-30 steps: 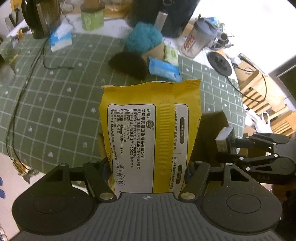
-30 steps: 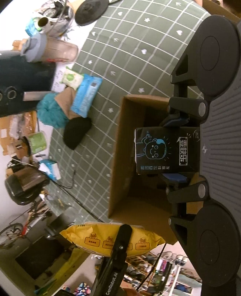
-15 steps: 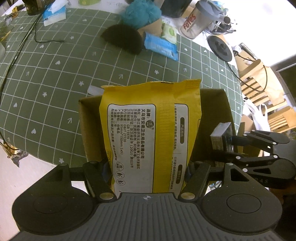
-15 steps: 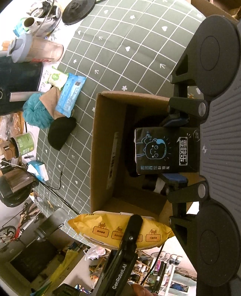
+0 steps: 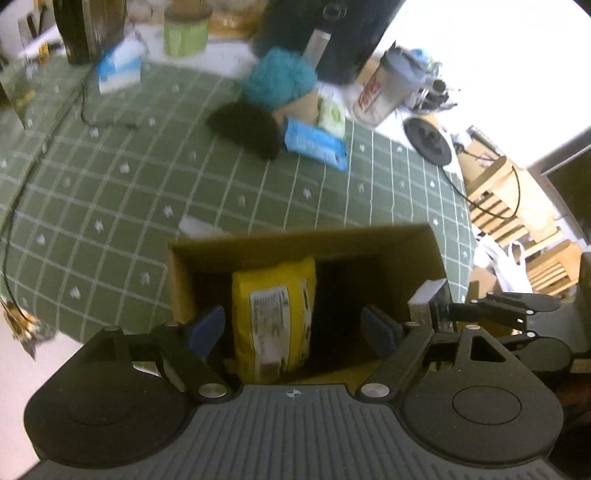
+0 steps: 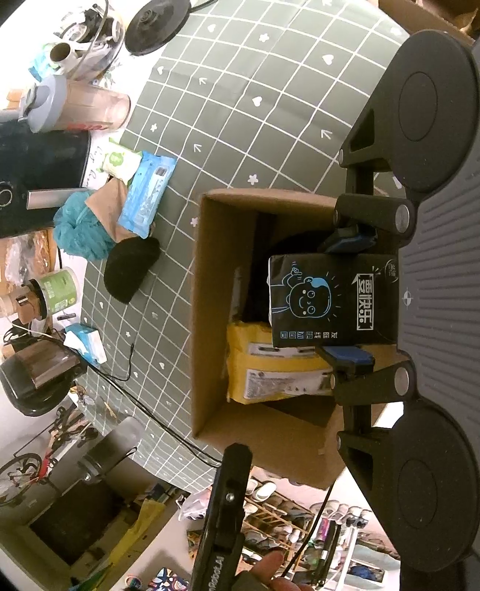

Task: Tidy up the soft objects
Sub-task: 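Lower the black card packet into the box and open the right tool, then withdraw both open tools up out of the box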

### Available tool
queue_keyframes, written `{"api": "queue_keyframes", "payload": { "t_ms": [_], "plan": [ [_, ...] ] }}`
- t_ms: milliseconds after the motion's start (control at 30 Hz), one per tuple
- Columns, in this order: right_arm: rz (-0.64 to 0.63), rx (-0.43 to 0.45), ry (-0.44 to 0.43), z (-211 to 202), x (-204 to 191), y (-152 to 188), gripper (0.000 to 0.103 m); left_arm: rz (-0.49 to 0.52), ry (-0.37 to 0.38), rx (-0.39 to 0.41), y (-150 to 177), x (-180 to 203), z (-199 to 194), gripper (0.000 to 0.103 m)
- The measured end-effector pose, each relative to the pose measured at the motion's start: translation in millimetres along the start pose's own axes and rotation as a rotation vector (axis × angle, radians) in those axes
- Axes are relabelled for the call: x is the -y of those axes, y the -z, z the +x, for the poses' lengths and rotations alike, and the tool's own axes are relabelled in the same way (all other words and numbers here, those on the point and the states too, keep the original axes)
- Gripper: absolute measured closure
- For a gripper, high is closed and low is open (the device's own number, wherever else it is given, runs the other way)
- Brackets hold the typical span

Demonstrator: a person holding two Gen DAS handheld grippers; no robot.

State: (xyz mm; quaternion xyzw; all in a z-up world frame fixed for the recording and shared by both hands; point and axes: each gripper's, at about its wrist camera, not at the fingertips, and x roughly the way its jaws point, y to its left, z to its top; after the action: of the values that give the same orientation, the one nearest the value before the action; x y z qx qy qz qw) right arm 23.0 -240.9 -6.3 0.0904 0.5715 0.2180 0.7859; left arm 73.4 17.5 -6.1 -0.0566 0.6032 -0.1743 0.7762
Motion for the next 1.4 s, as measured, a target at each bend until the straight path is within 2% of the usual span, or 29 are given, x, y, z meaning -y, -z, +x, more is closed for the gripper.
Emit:
{"api": "queue_keyframes", "payload": {
  "t_ms": [233, 400, 533, 700, 900, 933, 967, 1000, 1167, 1400],
  "plan": [
    [-0.017, -0.001, 0.002, 0.3, -2.9, -4.4, 0.051, 0.098, -0.112, 0.158, 11.4, 10.8, -15.6, 0.022],
    [-0.037, -0.009, 0.007, 2.7, -6.3, -9.2, 0.051, 0.108, -0.163, 0.231, 24.6, 9.5, -20.2, 0.022],
    [-0.048, -0.014, 0.012, 4.8, -8.0, -13.0, 0.051, 0.088, -0.198, 0.255, 34.1, 5.6, -20.8, 0.022],
    [-0.048, -0.013, 0.021, 5.5, -8.0, -19.1, 0.051, 0.012, -0.180, 0.270, 44.4, -4.7, -23.0, 0.022],
    [-0.072, -0.006, 0.027, 7.2, -13.6, -29.2, 0.050, -0.022, -0.180, 0.287, 54.2, -7.7, -23.5, 0.022],
    [-0.072, 0.001, 0.036, 7.8, -14.6, -30.4, 0.045, -0.026, -0.178, 0.287, 55.3, -8.0, -23.6, 0.022],
    [-0.067, 0.009, 0.048, 8.4, -15.1, -31.3, 0.024, -0.028, -0.176, 0.288, 56.3, -7.8, -23.8, 0.022],
    [-0.068, 0.018, 0.056, 8.5, -15.5, -32.1, 0.008, -0.029, -0.175, 0.290, 56.8, -7.6, -23.8, 0.022],
    [-0.078, 0.095, 0.076, 3.6, -16.0, -29.4, 0.000, -0.034, -0.176, 0.299, 59.9, -6.6, -25.2, 0.022],
    [-0.068, 0.208, 0.112, -8.0, -8.0, -18.5, 0.000, -0.029, -0.177, 0.302, 59.4, -4.7, -24.7, 0.022]
  ]
}}
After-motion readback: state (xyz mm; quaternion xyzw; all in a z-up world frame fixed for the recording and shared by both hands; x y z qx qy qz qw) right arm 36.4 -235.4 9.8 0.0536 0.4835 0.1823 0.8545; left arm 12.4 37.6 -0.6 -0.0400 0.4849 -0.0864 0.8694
